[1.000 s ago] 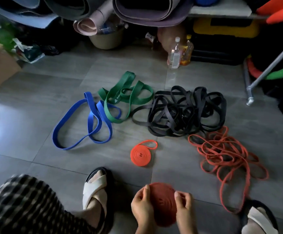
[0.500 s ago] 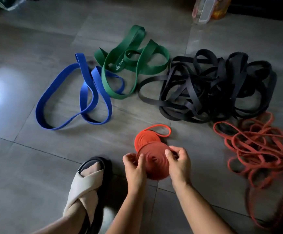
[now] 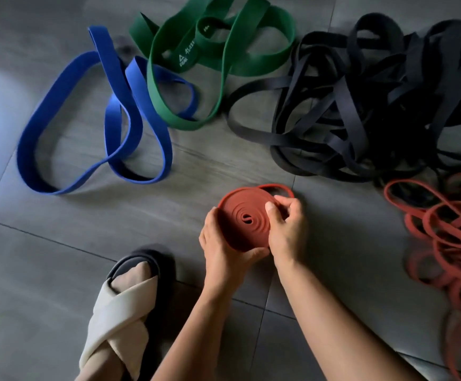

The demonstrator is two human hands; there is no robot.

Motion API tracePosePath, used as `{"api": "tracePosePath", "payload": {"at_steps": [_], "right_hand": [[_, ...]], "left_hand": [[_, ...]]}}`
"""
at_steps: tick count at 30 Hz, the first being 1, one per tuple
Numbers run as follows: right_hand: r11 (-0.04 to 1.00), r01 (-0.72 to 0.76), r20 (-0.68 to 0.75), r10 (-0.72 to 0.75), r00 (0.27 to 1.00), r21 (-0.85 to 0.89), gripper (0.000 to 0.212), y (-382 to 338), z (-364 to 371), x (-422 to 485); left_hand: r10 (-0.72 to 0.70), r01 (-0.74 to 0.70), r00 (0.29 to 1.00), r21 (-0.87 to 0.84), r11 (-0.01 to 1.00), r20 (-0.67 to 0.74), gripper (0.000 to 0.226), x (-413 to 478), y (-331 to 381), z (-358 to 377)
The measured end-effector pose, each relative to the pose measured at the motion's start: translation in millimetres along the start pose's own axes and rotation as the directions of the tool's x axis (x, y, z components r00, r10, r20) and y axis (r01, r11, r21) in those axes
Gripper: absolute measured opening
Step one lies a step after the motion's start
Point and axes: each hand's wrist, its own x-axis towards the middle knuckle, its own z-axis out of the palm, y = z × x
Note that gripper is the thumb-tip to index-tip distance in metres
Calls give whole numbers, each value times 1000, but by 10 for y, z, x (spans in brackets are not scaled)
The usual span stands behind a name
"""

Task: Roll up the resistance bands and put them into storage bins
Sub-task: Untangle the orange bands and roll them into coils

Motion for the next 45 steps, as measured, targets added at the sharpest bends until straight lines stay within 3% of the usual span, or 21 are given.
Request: {"api": "tracePosePath", "payload": {"at_steps": [6,19,35,40,45], "right_hand": [[996,7,-53,-12,999,-88,17,143,1,20],[970,70,-83,-91,992,-233,18,188,-1,-48],[939,198,83,-182,980,-280,33,242,-116,-2],[958,181,54,-174,983,-221,35,220,-106,39],[954,123,101,-99,990,-272,40,183,-96,113]], "left_hand": [[56,-54,998,110,992,-13,115,54,-124,116],[70,-71,997,128,989,13,117,33,-219,99],[-14,10,1000,266,964,13,115,-9,-85,36],[-20,14,1000,287,958,19,115,-12,-69,39],[-25,13,999,314,949,33,116,-12,-42,23]]}}
